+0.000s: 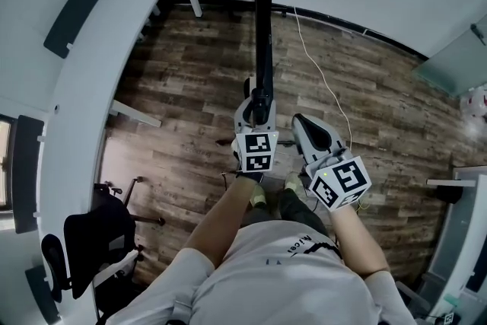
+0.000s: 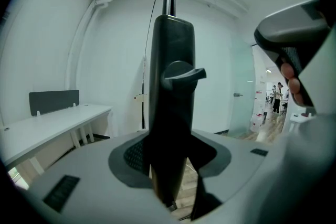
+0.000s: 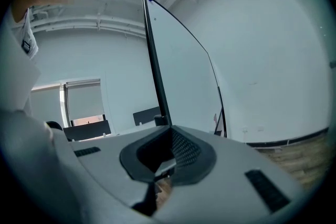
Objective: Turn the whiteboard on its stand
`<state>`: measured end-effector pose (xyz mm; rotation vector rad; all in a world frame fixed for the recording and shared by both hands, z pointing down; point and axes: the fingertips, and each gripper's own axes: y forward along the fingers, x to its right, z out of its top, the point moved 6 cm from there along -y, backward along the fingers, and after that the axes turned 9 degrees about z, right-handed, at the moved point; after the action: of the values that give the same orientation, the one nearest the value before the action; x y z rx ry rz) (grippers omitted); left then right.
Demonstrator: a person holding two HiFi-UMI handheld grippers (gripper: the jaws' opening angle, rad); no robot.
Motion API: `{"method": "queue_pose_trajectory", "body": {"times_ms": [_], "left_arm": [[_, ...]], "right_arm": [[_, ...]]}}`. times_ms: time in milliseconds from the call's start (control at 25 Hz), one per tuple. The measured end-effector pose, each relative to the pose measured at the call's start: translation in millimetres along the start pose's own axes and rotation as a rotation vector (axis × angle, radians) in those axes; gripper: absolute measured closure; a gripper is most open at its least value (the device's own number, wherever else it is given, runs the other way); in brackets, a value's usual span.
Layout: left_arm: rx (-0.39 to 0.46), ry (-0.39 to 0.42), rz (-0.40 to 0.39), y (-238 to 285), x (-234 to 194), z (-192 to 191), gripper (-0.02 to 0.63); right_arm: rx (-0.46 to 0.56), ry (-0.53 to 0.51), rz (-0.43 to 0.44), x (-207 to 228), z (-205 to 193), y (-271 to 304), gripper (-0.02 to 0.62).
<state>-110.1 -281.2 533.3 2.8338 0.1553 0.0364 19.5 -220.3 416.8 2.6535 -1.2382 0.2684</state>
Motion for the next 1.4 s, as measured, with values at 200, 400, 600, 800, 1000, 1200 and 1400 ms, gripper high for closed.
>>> {"method": "queue_pose_trajectory", "body": {"times_ms": [200, 400, 600, 800, 1000, 1200, 1400], "left_arm": [[0.01, 0.008, -0.016, -6.6, 4.9, -0.6, 0.423], [0.014, 0.016, -0.053, -24.2, 25.2, -7.6, 0.423], [-0.01, 0.016, -0.047, -42.6, 43.4, -13.5, 0.423], [-0.027, 0.008, -0.036, -62.9, 52.7, -20.9, 0.422], [-0.025, -0.004, -0.04, -97.4, 68.2, -36.5, 0.422], [-0.016, -0.004, -0.06, -127.7, 85.2, -43.4, 0.422], [-0.015, -0.003, -0.071, -153.0, 96.5, -50.6, 0.422]], "right_arm": [[-0.002, 0.019, -0.04, -10.6, -10.0, -17.1, 0.583], [0.006, 0.017, -0.065, -22.0, -14.3, -44.2, 0.583], [0.025, 0.023, -0.077, -23.9, -16.0, -83.9, 0.583], [0.027, 0.034, -0.057, -34.1, -26.9, -120.9, 0.583], [0.043, 0.044, -0.058, -37.1, -28.4, -155.9, 0.583], [0.06, 0.054, -0.046, -38.3, -31.3, -175.4, 0.583], [0.063, 0.065, -0.023, -47.1, -38.0, -185.9, 0.583]]}}
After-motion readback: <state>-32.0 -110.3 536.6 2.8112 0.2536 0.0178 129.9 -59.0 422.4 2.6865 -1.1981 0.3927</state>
